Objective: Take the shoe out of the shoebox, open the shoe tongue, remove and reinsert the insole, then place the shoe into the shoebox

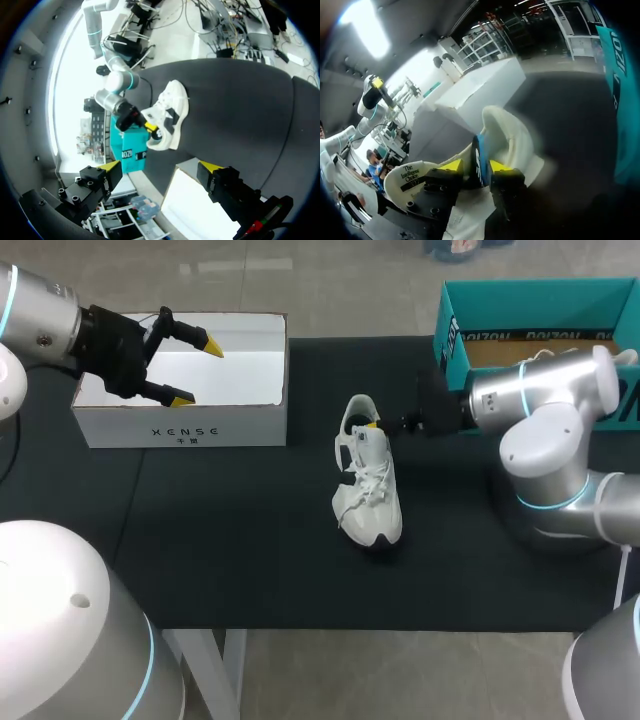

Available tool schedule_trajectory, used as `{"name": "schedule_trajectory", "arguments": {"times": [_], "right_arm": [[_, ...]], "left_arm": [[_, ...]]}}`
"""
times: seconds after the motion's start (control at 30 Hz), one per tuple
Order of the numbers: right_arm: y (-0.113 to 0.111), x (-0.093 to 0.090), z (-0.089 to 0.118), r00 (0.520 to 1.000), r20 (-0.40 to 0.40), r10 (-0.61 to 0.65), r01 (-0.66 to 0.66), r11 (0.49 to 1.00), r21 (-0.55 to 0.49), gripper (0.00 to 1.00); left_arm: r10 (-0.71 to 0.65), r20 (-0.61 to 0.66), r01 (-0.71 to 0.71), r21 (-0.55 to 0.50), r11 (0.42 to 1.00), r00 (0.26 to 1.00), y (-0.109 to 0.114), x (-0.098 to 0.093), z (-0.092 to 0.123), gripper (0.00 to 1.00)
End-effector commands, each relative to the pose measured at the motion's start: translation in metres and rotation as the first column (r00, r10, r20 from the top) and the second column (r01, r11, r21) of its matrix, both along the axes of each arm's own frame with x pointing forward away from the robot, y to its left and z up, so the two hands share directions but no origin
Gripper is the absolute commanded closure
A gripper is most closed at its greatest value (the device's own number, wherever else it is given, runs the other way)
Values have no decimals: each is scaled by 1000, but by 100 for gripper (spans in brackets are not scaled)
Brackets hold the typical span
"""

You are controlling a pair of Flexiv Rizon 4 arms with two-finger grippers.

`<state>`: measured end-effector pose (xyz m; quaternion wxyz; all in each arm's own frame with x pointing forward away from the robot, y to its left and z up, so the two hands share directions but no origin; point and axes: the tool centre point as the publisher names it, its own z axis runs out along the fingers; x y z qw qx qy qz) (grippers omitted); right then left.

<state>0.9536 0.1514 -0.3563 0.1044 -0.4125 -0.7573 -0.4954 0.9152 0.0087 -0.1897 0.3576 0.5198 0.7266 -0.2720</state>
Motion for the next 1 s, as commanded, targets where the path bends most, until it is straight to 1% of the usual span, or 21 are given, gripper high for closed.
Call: {"name": "schedule_trajectory", "arguments": {"times": [0.03, 0.1, 0.23, 0.33, 0.53, 0.6, 0.63, 0.67, 0.7, 0.73, 0.8, 0.83, 0.87, 1.0], "right_arm": [[-3, -2, 12, 1000, 10, -16, 16, 1000, -12, 0], [-4, -2, 16, 1000, 13, -19, 20, 1000, -18, 0], [-7, 0, 19, 999, 17, -31, 32, 997, -72, 0], [-10, 1, 29, 998, 41, -56, 60, 993, -105, 0], [-13, 2, 54, 991, 59, -116, 125, 976, -178, 0], [-12, 5, 54, 990, 52, -133, 142, 964, -223, 0], [-12, 6, 53, 989, 43, -140, 146, 961, -235, 24], [-12, 8, 53, 987, 39, -156, 160, 960, -230, 61], [-13, 9, 53, 985, 36, -167, 171, 955, -242, 88], [-13, 10, 54, 985, 24, -170, 171, 954, -246, 100], [-14, 11, 56, 981, 5, -192, 186, 940, -287, 100], [-16, 10, 57, 981, -2, -195, 182, 920, -348, 100], [-17, 10, 59, 985, 12, -174, 162, 886, -436, 100], [-17, 10, 59, 985, 12, -174, 162, 886, -436, 100]], "left_arm": [[0, -1, 0, 4, 1000, 1000, 0, 0, 0, 0], [0, -1, 0, 4, 1000, 1000, 0, 0, 0, 0], [0, -1, 0, 4, 1000, 1000, 0, 0, 0, 0], [0, -1, 0, 4, 1000, 1000, 0, 0, 0, 0], [0, -1, 0, 4, 1000, 1000, 0, 0, 0, 0], [0, -1, 0, 4, 1000, 1000, 0, 0, 0, 0], [0, -1, 0, 4, 1000, 1000, 0, 0, 0, 0], [0, -1, 0, 4, 1000, 1000, 0, 0, 0, 0], [0, -1, 0, 4, 1000, 1000, 0, 0, 0, 0], [0, -1, 0, 4, 1000, 1000, 0, 0, 0, 0], [0, -1, 0, 4, 1000, 1000, 0, 0, 0, 0], [0, -1, 0, 4, 1000, 1000, 0, 0, 0, 0], [0, -1, 0, 4, 1000, 1000, 0, 0, 0, 0], [0, -1, 0, 4, 1000, 1000, 0, 0, 0, 0]]}}
